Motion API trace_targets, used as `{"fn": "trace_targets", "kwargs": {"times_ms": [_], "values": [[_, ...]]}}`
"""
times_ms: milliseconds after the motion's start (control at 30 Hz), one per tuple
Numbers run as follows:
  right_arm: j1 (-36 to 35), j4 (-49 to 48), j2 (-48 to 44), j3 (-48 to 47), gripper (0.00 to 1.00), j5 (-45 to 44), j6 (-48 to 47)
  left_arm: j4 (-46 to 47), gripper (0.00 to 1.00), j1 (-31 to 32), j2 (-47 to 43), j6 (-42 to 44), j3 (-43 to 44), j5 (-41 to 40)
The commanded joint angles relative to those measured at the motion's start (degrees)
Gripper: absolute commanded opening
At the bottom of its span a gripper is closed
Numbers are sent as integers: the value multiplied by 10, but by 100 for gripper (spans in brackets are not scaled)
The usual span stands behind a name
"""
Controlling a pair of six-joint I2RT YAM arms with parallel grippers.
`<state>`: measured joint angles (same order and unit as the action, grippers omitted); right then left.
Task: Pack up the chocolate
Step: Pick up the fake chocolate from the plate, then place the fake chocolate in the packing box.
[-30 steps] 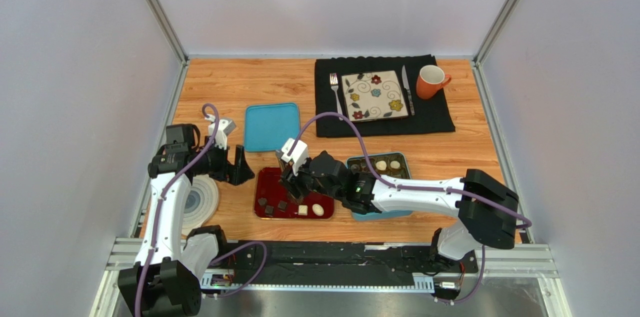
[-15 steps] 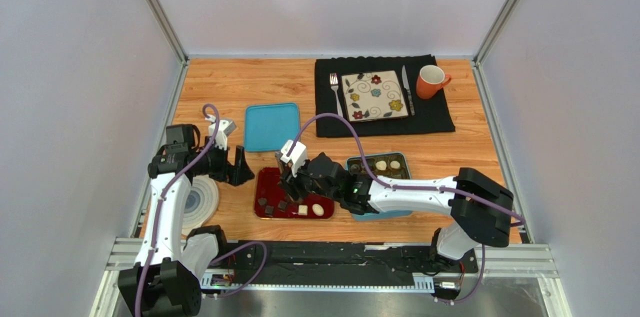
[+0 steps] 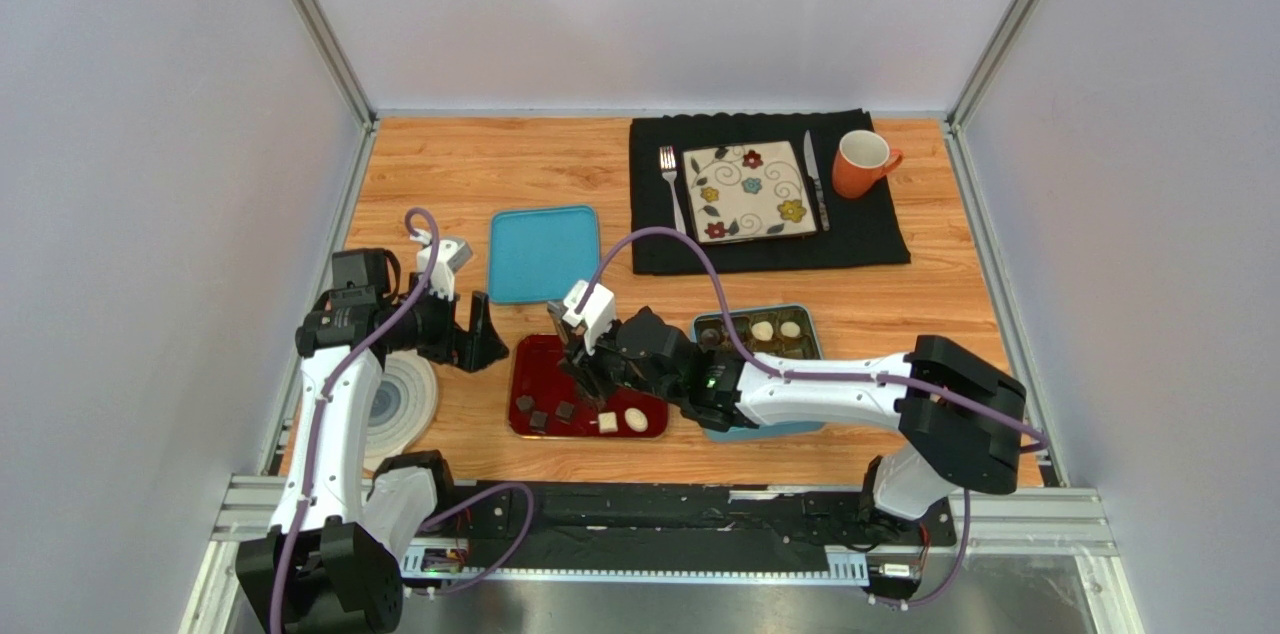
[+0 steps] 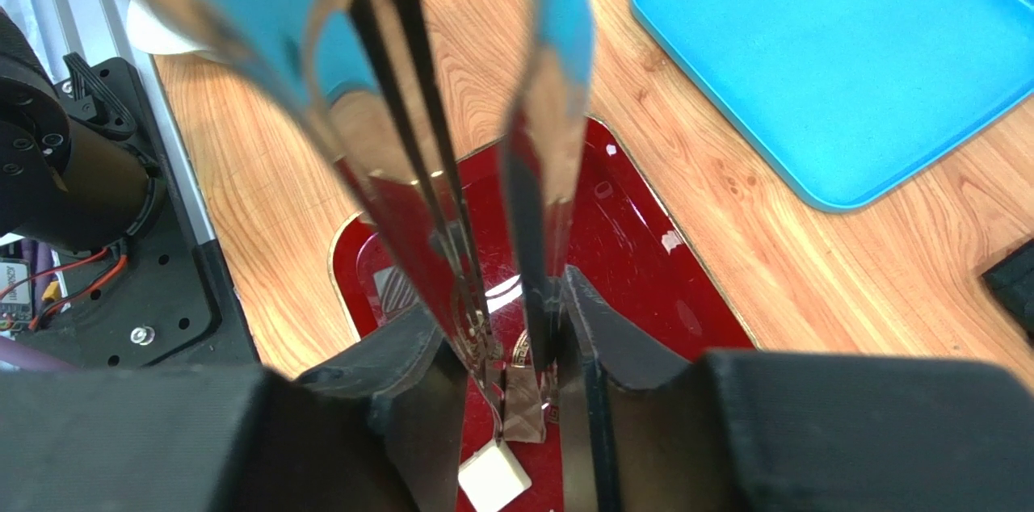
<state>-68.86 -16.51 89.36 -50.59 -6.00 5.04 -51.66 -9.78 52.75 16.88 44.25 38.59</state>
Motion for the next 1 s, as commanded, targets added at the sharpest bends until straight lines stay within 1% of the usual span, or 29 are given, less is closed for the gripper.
{"fn": "trace_targets", "kwargs": {"times_ms": [0, 100, 233, 267, 333, 367, 400, 467, 500, 667, 733, 767, 967], "values": [[0, -13, -35, -1, 27, -18, -12, 1, 98, 1, -12, 12, 12, 5], [3, -5, -49, -14, 24, -28, -27, 1, 98, 1, -12, 10, 13, 8], [14, 15, -79, -29, 21, -64, -49, -1, 98, 1, -12, 13, 14, 5], [20, 24, -101, -29, 20, -68, -68, -2, 98, 1, -12, 14, 15, 2], [44, 35, -130, -22, 20, -76, -68, -3, 98, 1, -12, 15, 16, 1], [58, 46, -159, -11, 19, -77, -62, -3, 98, 1, -12, 17, 17, 0], [83, 52, -179, -4, 18, -77, -57, -2, 98, 2, -11, 16, 17, -2], [110, 77, -210, 18, 18, -87, -55, -3, 98, 1, -8, 16, 17, 3], [137, 87, -241, 24, 17, -87, -37, -1, 98, 1, -5, 13, 15, 3], [194, 154, -318, 61, 16, -132, -26, 9, 98, 0, 1, 4, 4, 14], [203, 162, -348, 79, 17, -146, -14, 12, 98, 1, 1, 3, 2, 17], [211, 186, -356, 86, 17, -149, -8, 12, 98, 1, 2, 3, 2, 18], [218, 228, -398, 124, 17, -200, 30, 11, 98, 1, 6, 3, 5, 18]]}}
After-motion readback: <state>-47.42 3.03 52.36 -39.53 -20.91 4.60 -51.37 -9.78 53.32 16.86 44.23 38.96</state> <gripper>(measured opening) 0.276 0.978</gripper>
